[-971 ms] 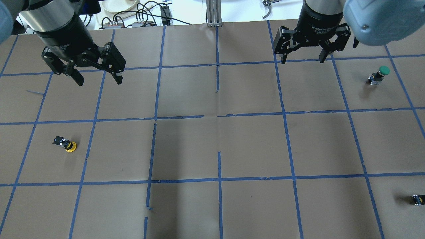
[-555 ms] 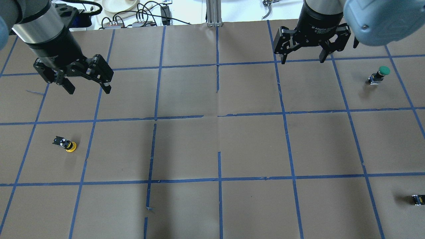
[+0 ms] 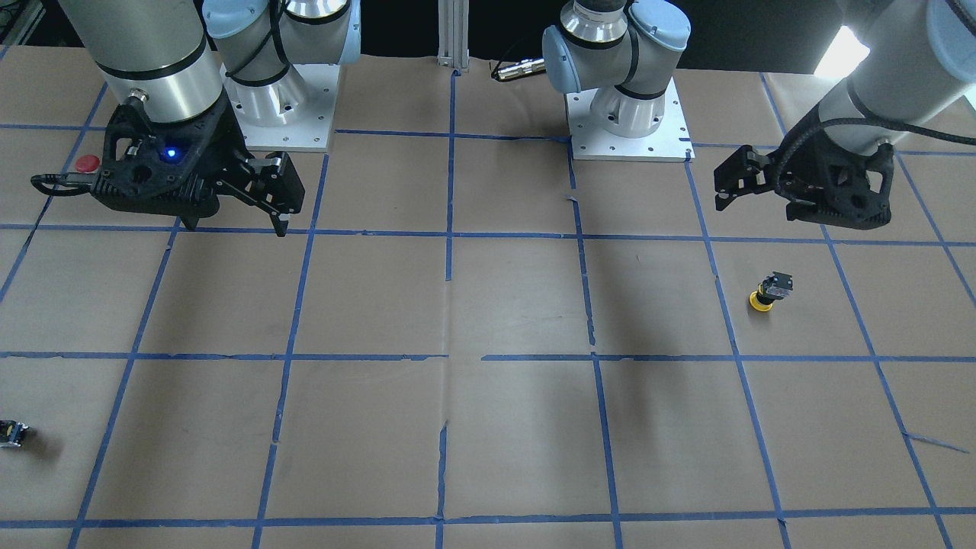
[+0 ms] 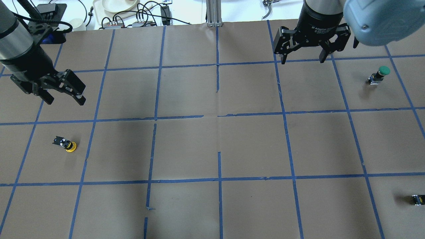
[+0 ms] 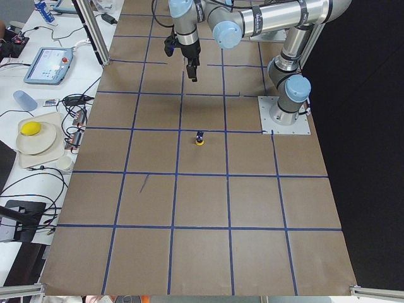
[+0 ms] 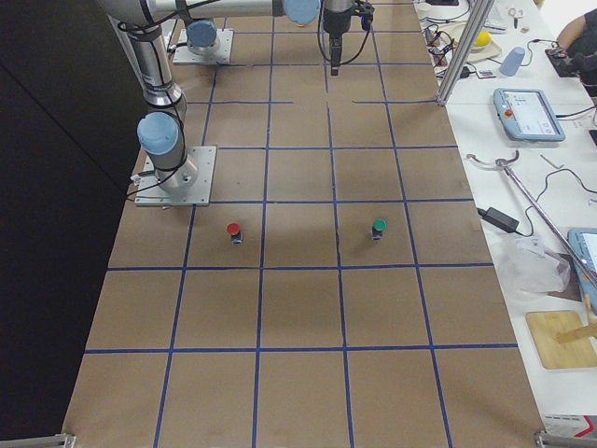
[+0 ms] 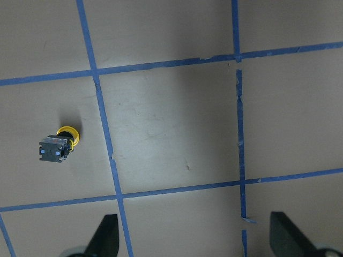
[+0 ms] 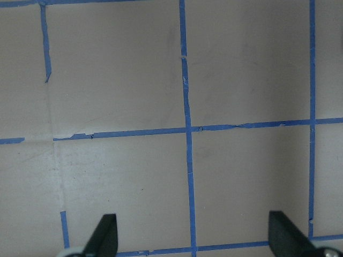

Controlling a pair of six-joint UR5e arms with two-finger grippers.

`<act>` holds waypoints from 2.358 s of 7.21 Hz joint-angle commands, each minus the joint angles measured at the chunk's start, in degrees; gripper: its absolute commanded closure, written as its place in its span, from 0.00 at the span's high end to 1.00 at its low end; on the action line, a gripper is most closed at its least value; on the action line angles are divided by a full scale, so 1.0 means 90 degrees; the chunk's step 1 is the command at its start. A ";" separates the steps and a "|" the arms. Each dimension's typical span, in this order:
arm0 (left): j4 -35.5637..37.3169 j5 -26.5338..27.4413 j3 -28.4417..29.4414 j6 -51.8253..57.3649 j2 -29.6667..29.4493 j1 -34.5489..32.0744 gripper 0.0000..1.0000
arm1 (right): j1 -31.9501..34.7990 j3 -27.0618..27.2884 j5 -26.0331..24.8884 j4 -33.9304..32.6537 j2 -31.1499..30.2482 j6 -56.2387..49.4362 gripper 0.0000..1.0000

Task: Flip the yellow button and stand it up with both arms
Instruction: 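Move the left gripper down toward the yellow button lying on its side, then lower the left gripper and close it on the yellow button's base, then lift the yellow button with the left gripper and carry it toward the table center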

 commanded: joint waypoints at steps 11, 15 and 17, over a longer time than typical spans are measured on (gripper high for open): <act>0.4271 -0.0057 -0.2683 0.2707 -0.0981 0.2174 0.90 | 0.0000 0.0010 0.0000 -0.0009 0.0010 0.0000 1.00; 0.4271 -0.0018 -0.2683 0.2518 -0.1157 0.2135 0.81 | 0.0000 0.0010 0.0000 0.0001 0.0000 0.0000 1.00; 0.4261 -0.0028 -0.2683 0.2547 -0.1157 0.2125 0.37 | 0.0000 0.0000 0.0000 0.0001 0.0000 0.0000 1.00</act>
